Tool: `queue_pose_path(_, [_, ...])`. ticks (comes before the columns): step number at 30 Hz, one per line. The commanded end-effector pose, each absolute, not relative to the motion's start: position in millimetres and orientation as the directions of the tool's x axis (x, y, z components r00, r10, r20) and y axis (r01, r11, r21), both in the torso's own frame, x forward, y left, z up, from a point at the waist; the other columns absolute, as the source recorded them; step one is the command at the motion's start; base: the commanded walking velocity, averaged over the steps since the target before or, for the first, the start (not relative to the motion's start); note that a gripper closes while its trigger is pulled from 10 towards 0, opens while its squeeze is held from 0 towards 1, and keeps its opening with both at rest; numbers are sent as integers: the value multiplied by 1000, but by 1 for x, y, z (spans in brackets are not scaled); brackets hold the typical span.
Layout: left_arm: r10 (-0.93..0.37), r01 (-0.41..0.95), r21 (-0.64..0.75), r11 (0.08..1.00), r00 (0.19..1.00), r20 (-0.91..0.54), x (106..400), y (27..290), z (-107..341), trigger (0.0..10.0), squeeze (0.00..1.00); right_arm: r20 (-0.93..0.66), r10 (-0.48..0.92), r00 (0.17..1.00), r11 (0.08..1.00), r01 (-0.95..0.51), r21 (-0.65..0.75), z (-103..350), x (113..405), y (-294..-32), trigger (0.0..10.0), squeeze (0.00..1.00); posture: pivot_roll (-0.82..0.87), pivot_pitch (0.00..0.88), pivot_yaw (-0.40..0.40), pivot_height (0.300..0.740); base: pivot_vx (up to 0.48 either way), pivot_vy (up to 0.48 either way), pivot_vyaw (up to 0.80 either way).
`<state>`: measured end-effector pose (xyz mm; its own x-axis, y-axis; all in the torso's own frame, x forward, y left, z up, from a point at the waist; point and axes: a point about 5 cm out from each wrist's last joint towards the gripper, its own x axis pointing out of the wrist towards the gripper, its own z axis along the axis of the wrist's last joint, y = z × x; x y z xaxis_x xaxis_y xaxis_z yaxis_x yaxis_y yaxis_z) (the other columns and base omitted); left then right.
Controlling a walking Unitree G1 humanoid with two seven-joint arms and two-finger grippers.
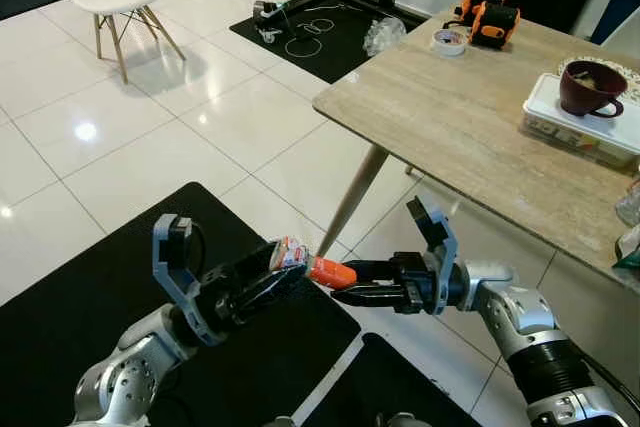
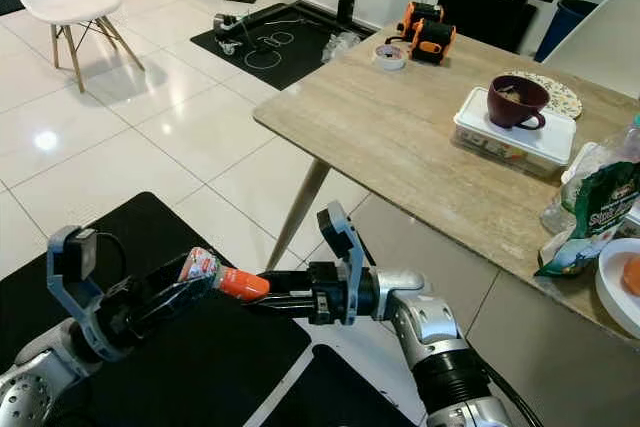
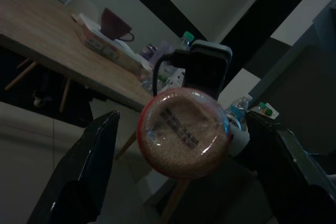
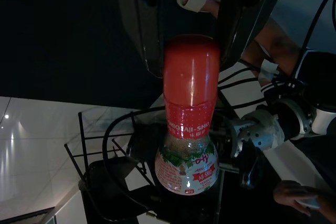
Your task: Restocking fridge
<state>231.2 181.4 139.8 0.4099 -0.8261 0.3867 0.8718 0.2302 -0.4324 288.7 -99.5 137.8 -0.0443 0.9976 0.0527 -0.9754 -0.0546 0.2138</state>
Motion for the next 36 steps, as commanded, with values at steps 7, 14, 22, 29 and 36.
queue_pose_path(7, [-812, 865, -454, 213, 415, 410, 230, 181, 140, 3725, 0, 62, 998, -31, -44, -973, 226, 137, 289, -102, 0, 0, 50, 97, -27, 740, 0, 0, 0])
queue_pose_path(14, [-821, 868, -467, 168, 386, 422, 227, 177, 139, 0, 0, 64, 998, -29, -43, -974, 223, 138, 289, -102, 0, 0, 45, 97, -27, 740, 0, 0, 0])
queue_pose_path(22, [-817, 868, -467, 167, 387, 427, 228, 179, 139, 0, 0, 61, 998, -33, -46, -974, 220, 138, 289, -101, 0, 0, 45, 94, -28, 740, 0, 0, 0])
queue_pose_path(29, [-817, 864, -472, 177, 397, 419, 228, 179, 138, 2784, 0, 64, 997, -40, -53, -976, 212, 139, 288, -99, 4157, 0, 45, 94, -28, 740, 0, 0, 0])
queue_pose_path(36, [-817, 860, -476, 185, 403, 411, 229, 178, 137, 10000, 0, 70, 997, -41, -54, -978, 202, 139, 287, -99, 10000, 0, 44, 93, -26, 740, 0, 0, 0])
